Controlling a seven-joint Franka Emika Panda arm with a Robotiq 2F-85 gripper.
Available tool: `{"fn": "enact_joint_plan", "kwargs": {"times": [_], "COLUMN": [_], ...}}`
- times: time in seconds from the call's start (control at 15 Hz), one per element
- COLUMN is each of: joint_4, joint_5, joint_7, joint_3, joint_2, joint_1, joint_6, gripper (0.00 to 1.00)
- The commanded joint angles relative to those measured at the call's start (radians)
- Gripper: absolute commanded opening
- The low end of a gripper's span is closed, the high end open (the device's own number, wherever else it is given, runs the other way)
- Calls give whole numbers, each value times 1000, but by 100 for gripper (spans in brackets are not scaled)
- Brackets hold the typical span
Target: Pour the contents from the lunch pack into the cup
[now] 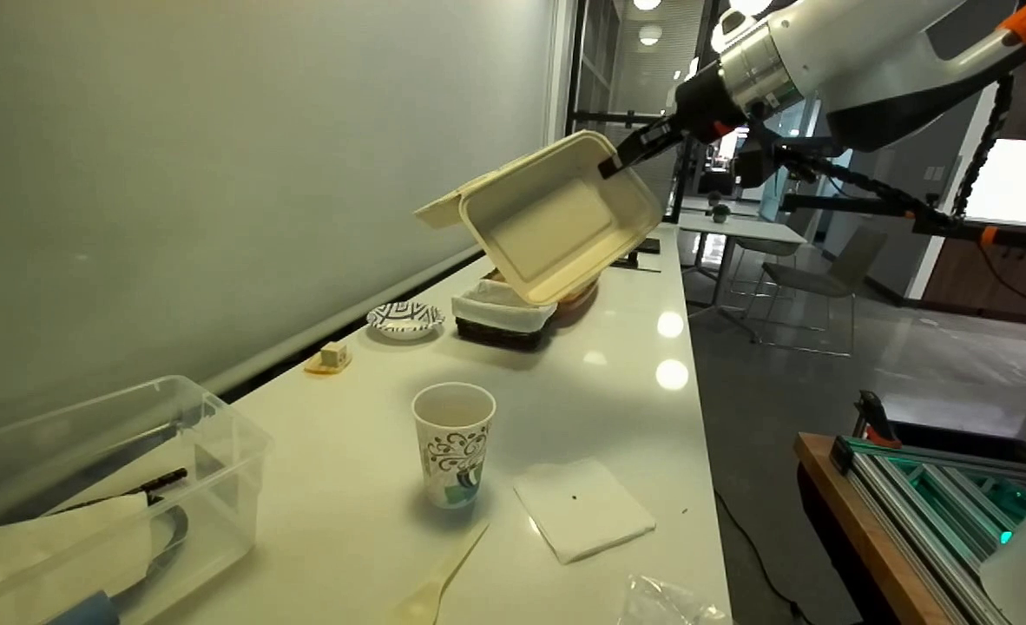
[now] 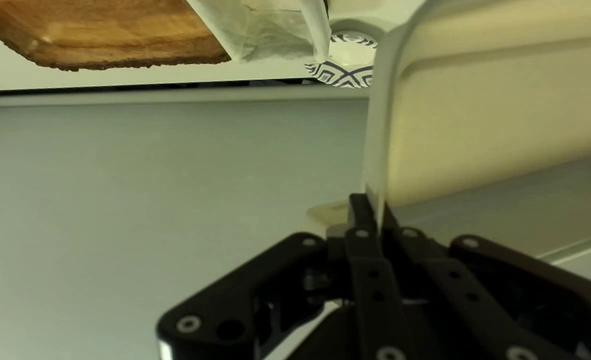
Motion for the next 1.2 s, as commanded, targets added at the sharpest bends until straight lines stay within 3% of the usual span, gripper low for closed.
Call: {"fn": "enact_joint_plan", "kwargs": {"times": [0.0,0.13,0.27,0.47,0.87,1.13], "joint_4": [0,6,46,110,255,310], "joint_5": [0,-8,-6,-12,22,18], "joint_7": [0,-2,-2,8,-31,-55], "joint_3": [7,-2,-70,-215,-645,-948], "joint_2": [0,7,64,111,191,143], "joint_1": [-2,12,77,230,634,926], "joint_6": [0,13,71,130,287,269], "gripper": [3,1,1,1,1,1]}}
